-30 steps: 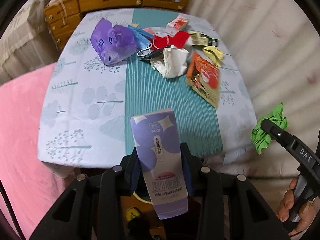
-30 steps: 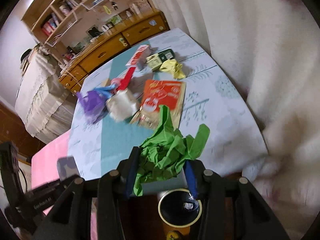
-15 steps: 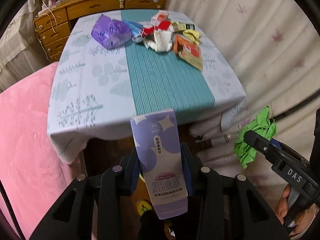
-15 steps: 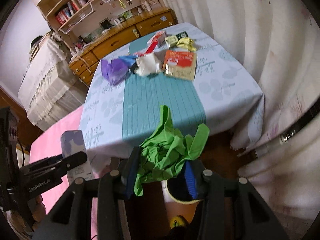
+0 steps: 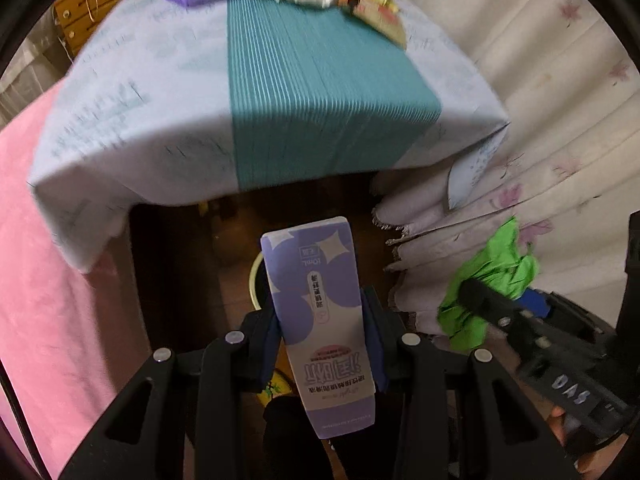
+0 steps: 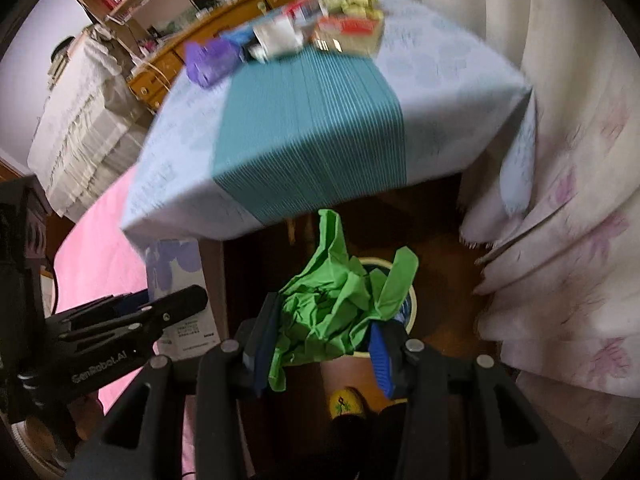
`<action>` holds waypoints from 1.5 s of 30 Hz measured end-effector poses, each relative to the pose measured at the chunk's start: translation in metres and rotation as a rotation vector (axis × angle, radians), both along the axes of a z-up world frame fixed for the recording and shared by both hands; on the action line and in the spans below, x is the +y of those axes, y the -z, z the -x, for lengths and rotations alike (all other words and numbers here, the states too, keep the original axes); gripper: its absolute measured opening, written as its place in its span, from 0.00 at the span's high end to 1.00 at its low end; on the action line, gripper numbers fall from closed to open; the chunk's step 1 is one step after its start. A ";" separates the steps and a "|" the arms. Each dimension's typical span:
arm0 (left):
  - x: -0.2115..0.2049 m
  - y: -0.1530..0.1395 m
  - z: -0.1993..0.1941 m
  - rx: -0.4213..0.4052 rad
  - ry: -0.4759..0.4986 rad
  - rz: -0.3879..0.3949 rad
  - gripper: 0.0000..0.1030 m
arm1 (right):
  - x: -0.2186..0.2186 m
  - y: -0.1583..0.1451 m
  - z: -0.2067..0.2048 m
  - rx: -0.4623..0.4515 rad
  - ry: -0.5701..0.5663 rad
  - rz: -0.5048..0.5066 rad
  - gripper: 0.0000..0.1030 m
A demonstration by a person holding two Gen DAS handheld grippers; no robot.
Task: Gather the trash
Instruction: 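Lower both held items over the bin and open both grippers, then raise both grippers back toward the table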
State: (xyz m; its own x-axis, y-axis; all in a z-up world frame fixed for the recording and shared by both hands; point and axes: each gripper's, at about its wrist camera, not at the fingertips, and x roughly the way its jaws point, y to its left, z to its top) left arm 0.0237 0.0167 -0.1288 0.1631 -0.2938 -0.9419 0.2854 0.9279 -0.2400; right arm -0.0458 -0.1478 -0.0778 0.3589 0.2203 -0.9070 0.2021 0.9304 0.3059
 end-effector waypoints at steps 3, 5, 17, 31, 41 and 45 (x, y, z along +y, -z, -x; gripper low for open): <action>-0.010 0.045 -0.001 0.017 -0.019 -0.011 0.66 | -0.004 0.048 -0.003 0.054 -0.009 -0.007 0.60; -0.015 0.075 -0.002 0.029 -0.032 -0.018 0.66 | -0.007 0.087 -0.006 0.091 -0.018 -0.004 0.60; -0.030 0.269 -0.021 0.103 -0.065 -0.053 0.65 | -0.012 0.284 -0.031 0.155 -0.060 -0.023 0.60; 0.001 0.354 -0.033 0.082 -0.138 -0.129 0.16 | -0.006 0.394 -0.040 0.223 -0.079 -0.041 0.48; 0.011 0.337 -0.033 -0.011 -0.179 -0.181 0.09 | -0.011 0.390 -0.044 0.144 -0.048 0.005 0.29; 0.008 0.310 -0.030 -0.043 -0.176 -0.166 0.09 | -0.012 0.371 -0.040 0.129 -0.038 0.009 0.29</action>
